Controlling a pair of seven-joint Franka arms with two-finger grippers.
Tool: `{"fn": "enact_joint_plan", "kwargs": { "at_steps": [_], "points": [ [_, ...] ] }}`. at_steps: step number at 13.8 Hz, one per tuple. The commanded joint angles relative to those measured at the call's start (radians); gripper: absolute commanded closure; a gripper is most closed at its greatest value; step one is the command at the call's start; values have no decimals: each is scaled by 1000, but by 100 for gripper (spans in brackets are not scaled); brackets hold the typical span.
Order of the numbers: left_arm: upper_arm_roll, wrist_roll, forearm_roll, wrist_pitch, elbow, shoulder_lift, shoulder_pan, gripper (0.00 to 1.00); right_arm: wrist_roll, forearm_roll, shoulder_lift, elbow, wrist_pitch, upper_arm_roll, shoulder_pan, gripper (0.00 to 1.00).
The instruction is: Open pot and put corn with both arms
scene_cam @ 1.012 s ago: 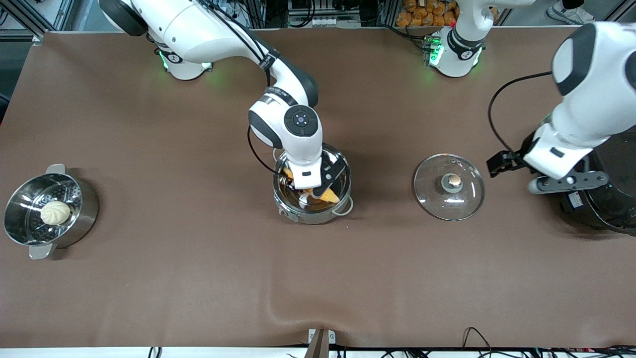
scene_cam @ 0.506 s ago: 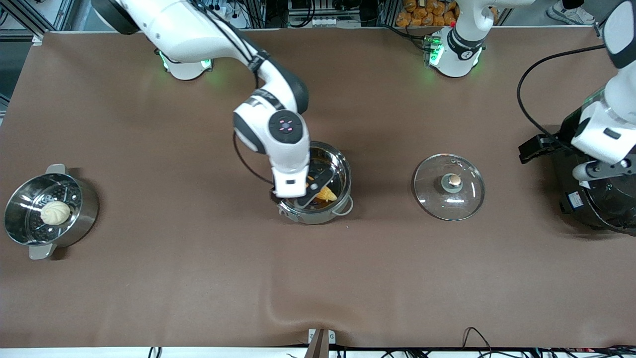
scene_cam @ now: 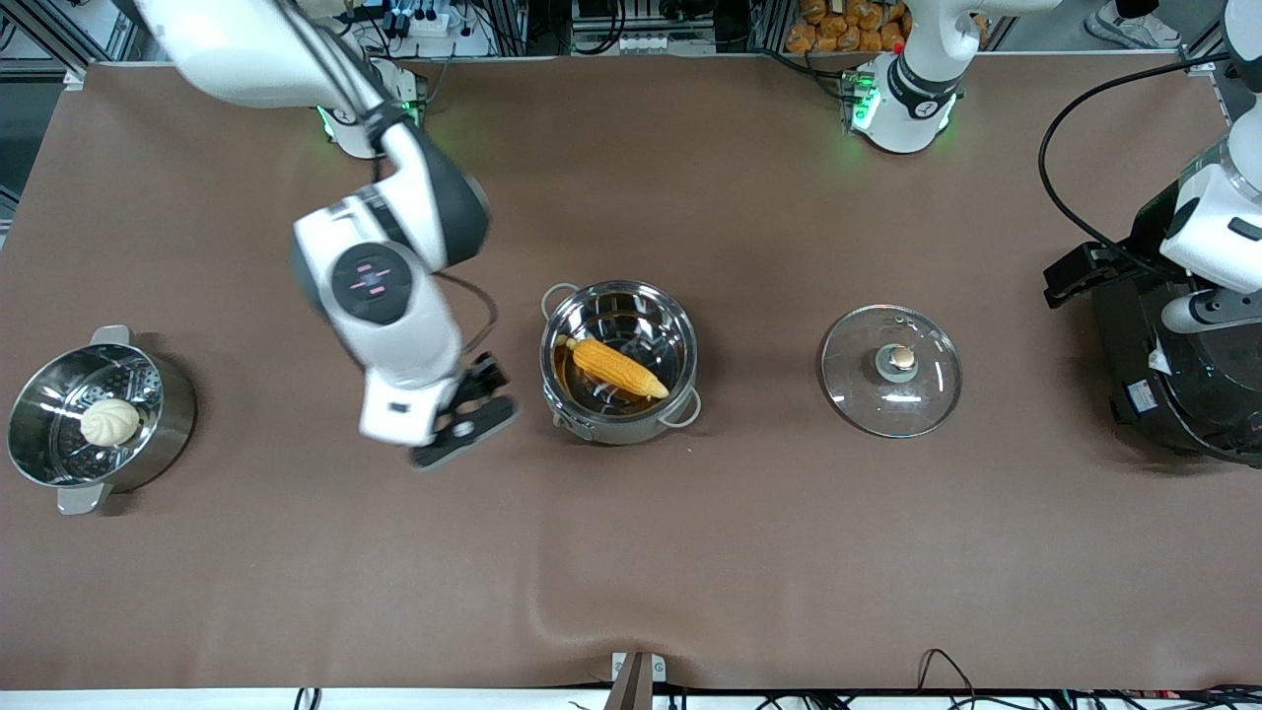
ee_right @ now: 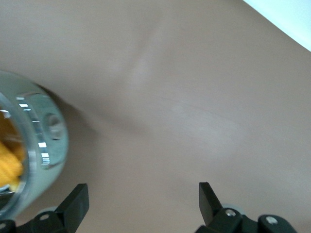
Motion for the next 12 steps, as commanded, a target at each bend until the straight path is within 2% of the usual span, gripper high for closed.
{"fn": "enact_joint_plan", "kwargs": {
  "at_steps": [1,8,10,12],
  "points": [
    [-3,23,-13,-24,5,-13,4,0,-39,5,-29,-26,-17,22,-98,0],
    [0,37,-45,-44,5,-37,6,0,-42,155,-187,-36,-262,22,-319,0],
    [4,61,-39,-49,5,-42,6,0,-44,201,-246,-36,-328,22,-359,0],
    [13,80,-40,-49,5,-44,6,0,-41,204,-297,-35,-380,1,-356,0]
  ]
}}
